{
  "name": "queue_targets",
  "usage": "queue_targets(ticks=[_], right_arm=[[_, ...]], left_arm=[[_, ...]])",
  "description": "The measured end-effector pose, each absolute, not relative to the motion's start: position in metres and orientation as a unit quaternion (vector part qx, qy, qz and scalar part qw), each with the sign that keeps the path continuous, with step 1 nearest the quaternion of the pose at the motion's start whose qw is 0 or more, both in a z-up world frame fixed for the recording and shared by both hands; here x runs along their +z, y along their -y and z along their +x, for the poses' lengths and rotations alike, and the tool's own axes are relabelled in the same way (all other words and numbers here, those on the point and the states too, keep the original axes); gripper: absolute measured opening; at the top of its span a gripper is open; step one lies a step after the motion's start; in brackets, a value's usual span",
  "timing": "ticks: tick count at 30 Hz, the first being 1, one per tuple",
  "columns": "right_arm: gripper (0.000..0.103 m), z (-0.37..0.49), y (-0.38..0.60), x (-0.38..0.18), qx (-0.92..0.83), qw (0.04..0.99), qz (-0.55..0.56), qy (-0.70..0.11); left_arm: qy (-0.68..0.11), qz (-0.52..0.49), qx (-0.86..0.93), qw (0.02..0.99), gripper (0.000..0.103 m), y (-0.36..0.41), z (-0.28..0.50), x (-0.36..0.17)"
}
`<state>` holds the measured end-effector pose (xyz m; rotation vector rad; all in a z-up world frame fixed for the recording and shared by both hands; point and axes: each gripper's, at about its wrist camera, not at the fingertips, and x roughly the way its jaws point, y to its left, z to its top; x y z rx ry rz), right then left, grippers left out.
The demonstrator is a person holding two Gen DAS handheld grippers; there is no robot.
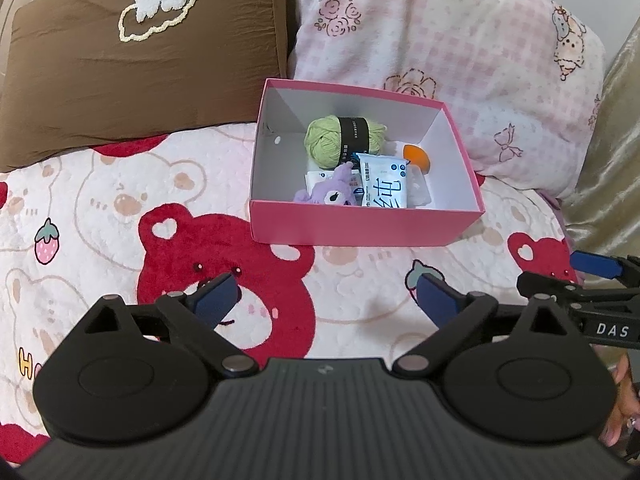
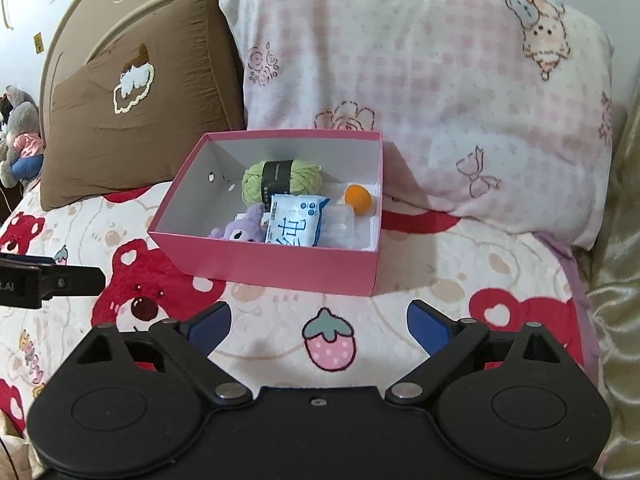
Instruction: Organize objects
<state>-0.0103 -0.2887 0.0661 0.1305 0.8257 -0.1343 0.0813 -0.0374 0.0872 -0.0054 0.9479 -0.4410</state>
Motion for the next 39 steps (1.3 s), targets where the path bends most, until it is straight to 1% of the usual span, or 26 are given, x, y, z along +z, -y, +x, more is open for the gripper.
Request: queue_targets(ticks=[6, 16, 24, 39], right_arm=[[0.097, -0.013, 0.288, 0.065, -0.062, 0.912, 0.062, -0.402], [0.097, -0.017, 0.281, 0.066, -0.059, 0.911, 0.045, -0.405], [0.097, -0.018, 0.274, 0.071, -0.052, 0.913, 0.039, -0.403], [0.097, -0.019, 0.276, 0.070, -0.060, 0.909, 0.038, -0.412]], left_arm=[[-0.458, 0.008, -0.202, 0.866, 0.102, 0.041, 0.080, 0.087], [-0.477, 0.008, -0.177, 0.861, 0.102, 0.038, 0.081, 0.078], [-0.493, 0.032, -0.163, 0.854, 0.102, 0.042, 0.082, 0.076], [-0.503, 0.043, -0.154, 0.849, 0.102, 0.044, 0.082, 0.078]])
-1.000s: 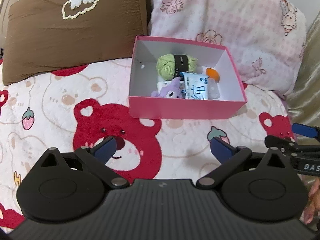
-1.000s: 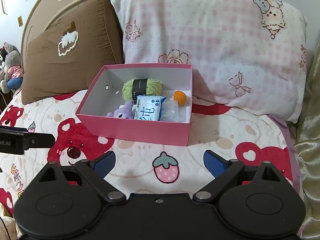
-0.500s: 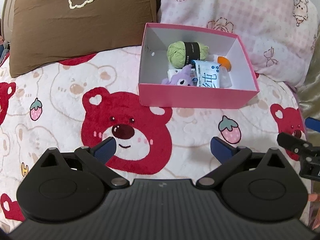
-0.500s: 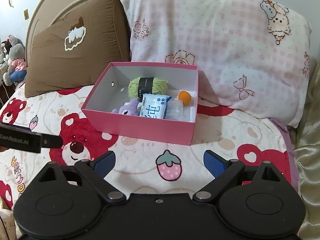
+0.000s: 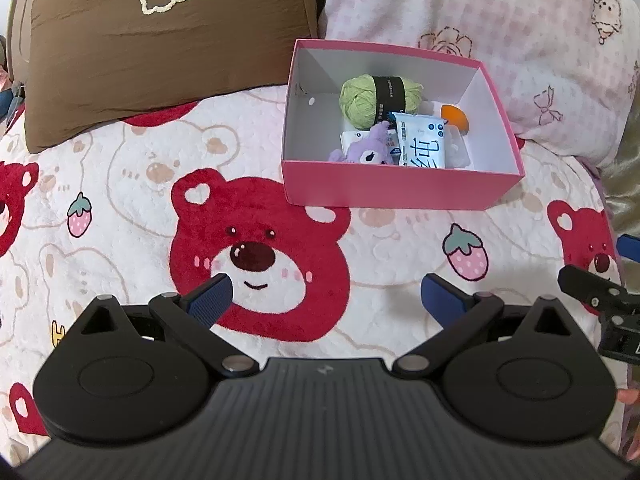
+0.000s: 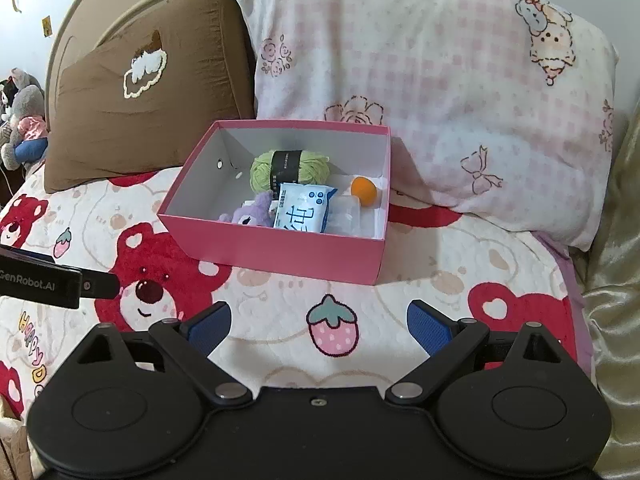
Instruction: Organize objects
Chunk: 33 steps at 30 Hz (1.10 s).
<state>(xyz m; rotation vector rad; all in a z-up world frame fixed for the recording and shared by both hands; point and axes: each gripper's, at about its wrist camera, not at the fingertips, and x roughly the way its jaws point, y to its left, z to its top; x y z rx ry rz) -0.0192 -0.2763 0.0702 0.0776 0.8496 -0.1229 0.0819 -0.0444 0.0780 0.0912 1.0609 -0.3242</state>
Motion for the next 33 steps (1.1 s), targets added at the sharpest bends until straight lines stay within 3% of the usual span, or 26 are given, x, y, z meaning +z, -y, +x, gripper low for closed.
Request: queue_targets(ticks=[33], right_arm=[[0.097, -0.0206, 0.2813, 0.0735, -0.078, 0.905, 0.048, -0.415]], left_arm=[[-0.506, 0.034, -0.164, 0.846, 0.102, 0.0444, 0.0761, 0.0819]])
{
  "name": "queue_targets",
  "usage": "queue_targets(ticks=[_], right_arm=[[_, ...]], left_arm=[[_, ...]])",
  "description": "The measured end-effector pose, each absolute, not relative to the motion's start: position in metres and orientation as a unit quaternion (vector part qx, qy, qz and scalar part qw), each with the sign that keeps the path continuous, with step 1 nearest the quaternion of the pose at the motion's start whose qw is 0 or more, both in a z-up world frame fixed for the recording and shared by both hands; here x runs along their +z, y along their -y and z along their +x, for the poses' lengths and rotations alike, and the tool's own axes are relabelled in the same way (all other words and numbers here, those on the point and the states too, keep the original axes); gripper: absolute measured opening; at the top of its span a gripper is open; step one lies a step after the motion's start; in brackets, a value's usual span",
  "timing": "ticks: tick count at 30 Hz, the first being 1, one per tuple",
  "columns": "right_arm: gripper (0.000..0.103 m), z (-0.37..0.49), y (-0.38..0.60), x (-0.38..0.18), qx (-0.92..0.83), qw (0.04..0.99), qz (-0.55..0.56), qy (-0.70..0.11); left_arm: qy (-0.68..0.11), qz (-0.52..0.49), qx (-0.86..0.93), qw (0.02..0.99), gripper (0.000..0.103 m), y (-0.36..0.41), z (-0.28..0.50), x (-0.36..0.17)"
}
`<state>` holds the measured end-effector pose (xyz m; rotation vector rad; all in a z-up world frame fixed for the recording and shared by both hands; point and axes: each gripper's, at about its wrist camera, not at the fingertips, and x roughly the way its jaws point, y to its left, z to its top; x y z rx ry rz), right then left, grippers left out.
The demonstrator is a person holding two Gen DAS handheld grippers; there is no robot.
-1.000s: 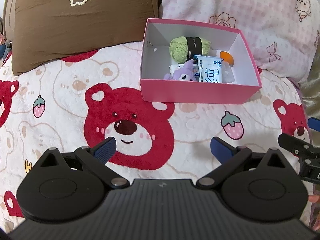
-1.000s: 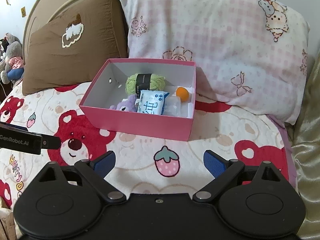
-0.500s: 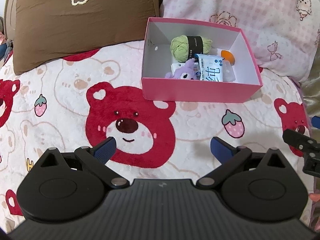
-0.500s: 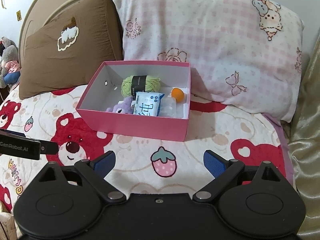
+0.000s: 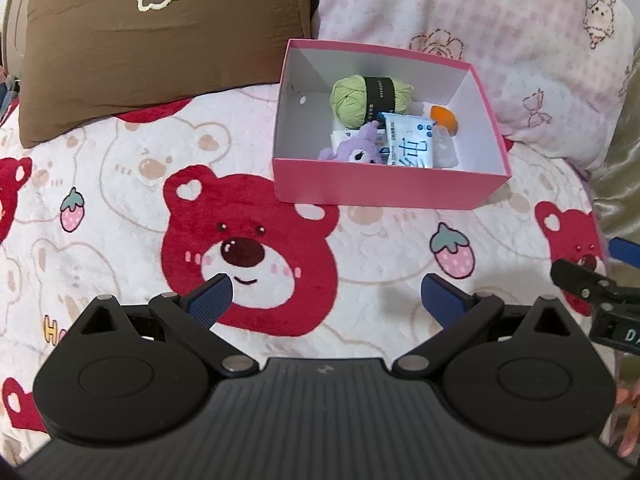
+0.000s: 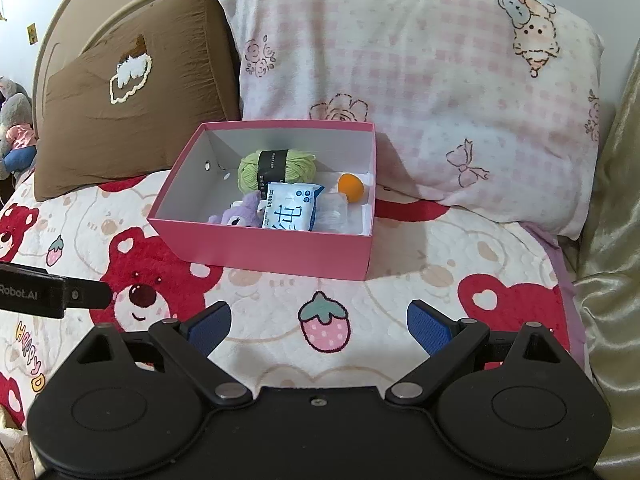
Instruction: Organize objects
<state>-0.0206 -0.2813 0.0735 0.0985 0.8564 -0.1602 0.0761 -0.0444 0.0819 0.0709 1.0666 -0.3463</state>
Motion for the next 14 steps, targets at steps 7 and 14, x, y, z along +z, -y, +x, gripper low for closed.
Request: queue_targets(ticks=[7, 14], right_arm=[[0.097, -0.0204, 0.2827, 0.0726, -0.077, 0.904, 0.047, -0.417], [0.097, -0.0211, 0.2820, 0.0717, -0.078, 0.903, 0.047, -0.419]], left_arm=[[-0.500, 0.046, -0.158, 0.850, 0.102, 0.0453, 0.0762, 0.0809], [-0.501, 0.050, -0.156, 0.850, 0.102, 0.0452, 0.0761, 0.0802]])
